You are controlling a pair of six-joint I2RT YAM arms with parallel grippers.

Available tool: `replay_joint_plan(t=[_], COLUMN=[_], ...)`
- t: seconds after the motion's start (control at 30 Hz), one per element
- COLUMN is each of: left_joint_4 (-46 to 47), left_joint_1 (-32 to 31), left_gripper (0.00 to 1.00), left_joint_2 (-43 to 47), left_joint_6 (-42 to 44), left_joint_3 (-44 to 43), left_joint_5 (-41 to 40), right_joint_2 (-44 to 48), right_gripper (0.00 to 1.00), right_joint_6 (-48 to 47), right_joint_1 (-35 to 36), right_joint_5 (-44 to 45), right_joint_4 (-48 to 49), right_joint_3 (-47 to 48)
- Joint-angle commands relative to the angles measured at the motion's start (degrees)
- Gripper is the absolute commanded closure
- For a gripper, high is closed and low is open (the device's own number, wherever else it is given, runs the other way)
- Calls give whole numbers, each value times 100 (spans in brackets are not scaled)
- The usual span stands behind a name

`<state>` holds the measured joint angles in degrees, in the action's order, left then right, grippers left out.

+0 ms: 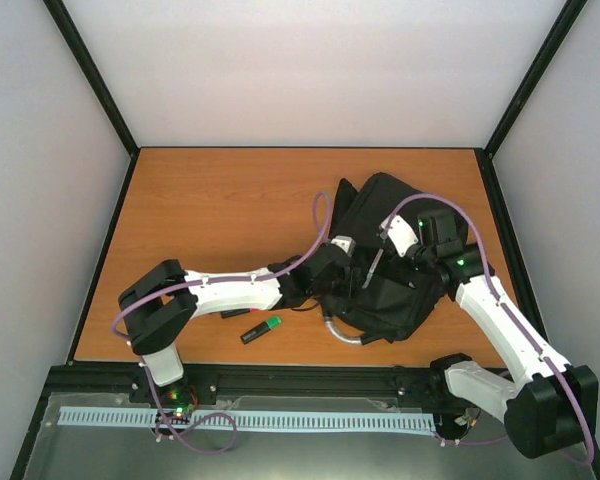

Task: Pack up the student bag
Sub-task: Place the stationery in the student bag.

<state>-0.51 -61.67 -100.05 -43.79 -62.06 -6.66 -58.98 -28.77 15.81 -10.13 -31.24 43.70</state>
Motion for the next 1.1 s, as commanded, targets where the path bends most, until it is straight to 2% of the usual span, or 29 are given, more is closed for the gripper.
replay_joint_plan(t=[0.0,0.13,0.27,0.43,0.73,0.87,1.03,1.07], left_joint_4=[-609,-1046,-1672,-2076,-1973,-1990,-1858,-1800], left_joint_1=[-119,-236,-386,-474,-513,-513,-513,-514], left_gripper=[38,36,36,43,46,60,96,99], left_joint_2=[599,988,946,559,-21,-418,-668,-655], left_joint_6=[694,841,846,934,1511,1743,1880,1883], left_joint_3=[162,213,29,-129,-417,-774,-1124,-1157], left_joint_5=[-163,-354,-872,-1203,-1491,-1618,-1975,-2033], right_joint_2=[-248,-561,-713,-798,-606,-587,-462,-445], right_gripper=[97,97,97,97,97,97,97,97], right_joint_6=[356,577,656,670,731,735,742,742], right_joint_1=[33,33,12,-109,-148,-183,-362,-384], right_joint_5=[-941,-1416,-1617,-1899,-2274,-2274,-2342,-2349], right_joint_4=[-300,-552,-553,-449,-121,-62,-6,-1], right_joint_3=[900,1436,1590,1520,1282,1171,1024,1001])
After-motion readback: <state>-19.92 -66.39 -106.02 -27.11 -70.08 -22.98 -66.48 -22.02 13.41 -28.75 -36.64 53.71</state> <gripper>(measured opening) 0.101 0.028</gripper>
